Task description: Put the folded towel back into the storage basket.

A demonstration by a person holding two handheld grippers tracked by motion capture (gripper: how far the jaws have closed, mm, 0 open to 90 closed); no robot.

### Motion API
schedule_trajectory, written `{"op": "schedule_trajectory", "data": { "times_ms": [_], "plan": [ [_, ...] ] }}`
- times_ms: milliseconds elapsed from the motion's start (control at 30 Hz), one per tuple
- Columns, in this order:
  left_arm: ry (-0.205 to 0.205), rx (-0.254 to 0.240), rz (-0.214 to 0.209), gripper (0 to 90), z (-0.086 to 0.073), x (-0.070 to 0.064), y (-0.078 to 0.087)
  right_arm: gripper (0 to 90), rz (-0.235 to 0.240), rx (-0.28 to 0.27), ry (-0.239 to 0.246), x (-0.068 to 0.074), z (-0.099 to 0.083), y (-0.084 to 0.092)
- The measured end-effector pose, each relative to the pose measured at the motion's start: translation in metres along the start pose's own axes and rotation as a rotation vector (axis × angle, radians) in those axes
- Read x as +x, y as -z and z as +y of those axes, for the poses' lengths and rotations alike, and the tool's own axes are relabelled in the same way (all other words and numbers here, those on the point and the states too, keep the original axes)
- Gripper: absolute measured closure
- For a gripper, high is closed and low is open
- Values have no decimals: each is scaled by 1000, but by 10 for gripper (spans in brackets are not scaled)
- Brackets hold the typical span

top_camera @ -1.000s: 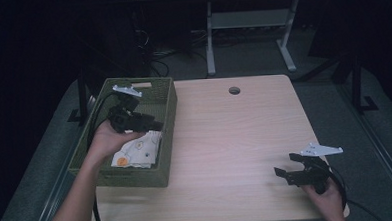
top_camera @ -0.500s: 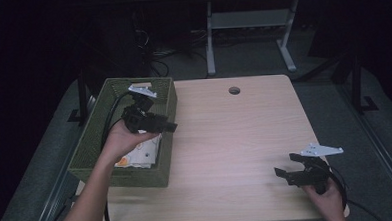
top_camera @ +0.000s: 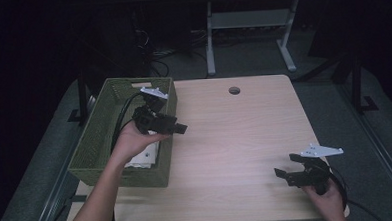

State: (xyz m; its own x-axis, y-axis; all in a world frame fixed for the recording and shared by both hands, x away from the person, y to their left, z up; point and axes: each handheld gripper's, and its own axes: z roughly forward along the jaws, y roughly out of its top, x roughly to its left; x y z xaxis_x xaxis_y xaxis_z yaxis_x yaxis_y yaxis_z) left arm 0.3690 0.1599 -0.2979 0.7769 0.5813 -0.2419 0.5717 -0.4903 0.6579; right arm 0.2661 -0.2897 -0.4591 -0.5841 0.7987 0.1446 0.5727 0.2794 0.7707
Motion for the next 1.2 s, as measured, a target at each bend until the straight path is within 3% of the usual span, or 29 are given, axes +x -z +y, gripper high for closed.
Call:
{"op": "schedule_trajectory", "data": {
  "times_ms": [1200],
  "plan": [
    [11,-14,-42,378,2,-24,-47,143,-4,-3,6,1,-1,3]
  ]
}}
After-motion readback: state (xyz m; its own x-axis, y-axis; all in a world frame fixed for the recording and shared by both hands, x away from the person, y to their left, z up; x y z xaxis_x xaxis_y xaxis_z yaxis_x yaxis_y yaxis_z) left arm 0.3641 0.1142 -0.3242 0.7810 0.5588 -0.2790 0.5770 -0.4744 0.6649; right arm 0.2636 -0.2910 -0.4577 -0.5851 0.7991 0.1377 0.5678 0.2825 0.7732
